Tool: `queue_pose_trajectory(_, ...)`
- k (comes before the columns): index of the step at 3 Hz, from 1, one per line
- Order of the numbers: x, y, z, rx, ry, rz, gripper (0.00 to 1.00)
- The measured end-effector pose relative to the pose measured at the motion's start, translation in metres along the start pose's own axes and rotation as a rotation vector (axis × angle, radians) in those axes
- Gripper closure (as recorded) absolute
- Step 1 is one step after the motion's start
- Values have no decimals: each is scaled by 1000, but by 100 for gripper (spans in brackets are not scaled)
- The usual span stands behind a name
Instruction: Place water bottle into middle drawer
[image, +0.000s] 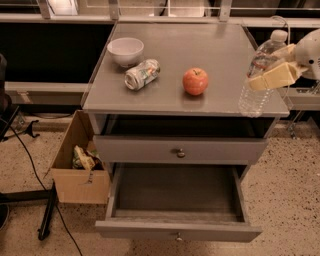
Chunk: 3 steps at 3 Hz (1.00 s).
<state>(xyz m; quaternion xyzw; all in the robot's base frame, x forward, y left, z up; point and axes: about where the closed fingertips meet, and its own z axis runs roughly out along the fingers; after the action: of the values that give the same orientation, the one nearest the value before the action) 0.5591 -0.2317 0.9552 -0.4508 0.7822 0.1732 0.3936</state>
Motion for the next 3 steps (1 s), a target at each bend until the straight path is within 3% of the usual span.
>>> queue_pose_trajectory(3, 39, 36, 38, -55, -54, 45, 100)
